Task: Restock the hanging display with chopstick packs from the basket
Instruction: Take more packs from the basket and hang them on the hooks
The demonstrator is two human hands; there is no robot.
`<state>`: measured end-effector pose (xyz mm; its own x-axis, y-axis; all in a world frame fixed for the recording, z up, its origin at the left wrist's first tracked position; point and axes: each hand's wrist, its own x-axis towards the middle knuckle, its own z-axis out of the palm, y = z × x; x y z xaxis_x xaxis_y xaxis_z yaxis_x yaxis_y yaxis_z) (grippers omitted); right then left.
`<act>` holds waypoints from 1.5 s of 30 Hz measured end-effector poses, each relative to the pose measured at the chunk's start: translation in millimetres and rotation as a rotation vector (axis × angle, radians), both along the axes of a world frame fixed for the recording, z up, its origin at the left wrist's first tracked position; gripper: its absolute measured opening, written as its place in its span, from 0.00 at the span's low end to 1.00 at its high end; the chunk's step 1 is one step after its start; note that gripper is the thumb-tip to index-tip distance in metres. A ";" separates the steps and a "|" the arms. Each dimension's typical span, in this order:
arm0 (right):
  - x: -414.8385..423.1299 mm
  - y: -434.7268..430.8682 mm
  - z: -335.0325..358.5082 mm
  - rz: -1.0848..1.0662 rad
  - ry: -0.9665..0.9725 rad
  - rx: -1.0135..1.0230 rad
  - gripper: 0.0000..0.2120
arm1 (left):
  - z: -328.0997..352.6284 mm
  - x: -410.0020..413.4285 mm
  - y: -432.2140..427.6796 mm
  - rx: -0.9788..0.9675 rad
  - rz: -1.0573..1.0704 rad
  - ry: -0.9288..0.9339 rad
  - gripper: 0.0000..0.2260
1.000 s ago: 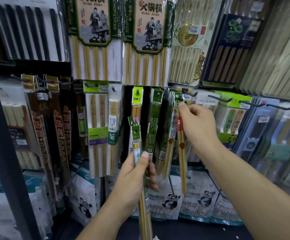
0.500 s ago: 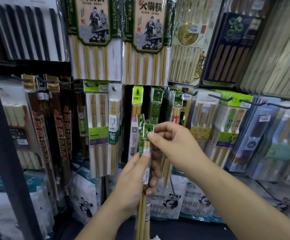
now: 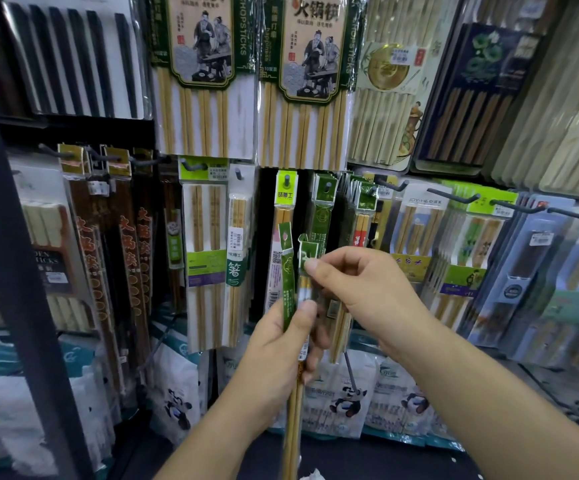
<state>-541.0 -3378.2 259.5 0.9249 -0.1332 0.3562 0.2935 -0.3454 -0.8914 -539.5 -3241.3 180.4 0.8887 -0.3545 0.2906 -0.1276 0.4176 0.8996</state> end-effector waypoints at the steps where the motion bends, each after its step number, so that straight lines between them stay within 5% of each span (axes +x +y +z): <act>1: -0.5 1.1 0.2 0.009 -0.008 -0.019 0.06 | 1.1 -0.4 0.7 0.010 0.002 -0.008 0.18; 12: -1.8 0.1 22.5 -0.110 -0.064 0.005 0.09 | -0.6 4.1 4.2 -0.069 0.130 0.138 0.20; 31: 39.2 9.1 61.2 -0.300 -0.182 -0.133 0.20 | -3.4 16.4 25.0 0.011 0.548 0.090 0.17; 38: 35.4 3.2 62.8 -0.321 -0.208 -0.160 0.17 | -10.5 27.2 35.2 -0.102 0.580 0.227 0.13; 45: 32.2 2.0 62.2 -0.300 -0.231 -0.212 0.20 | -12.4 18.7 34.4 0.136 0.446 0.086 0.15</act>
<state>-508.8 -3376.2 321.7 0.7491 -0.2855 0.5978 0.3359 -0.6140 -0.7143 -520.8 -3207.0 168.0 0.9817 0.0376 0.1867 -0.1904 0.2162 0.9576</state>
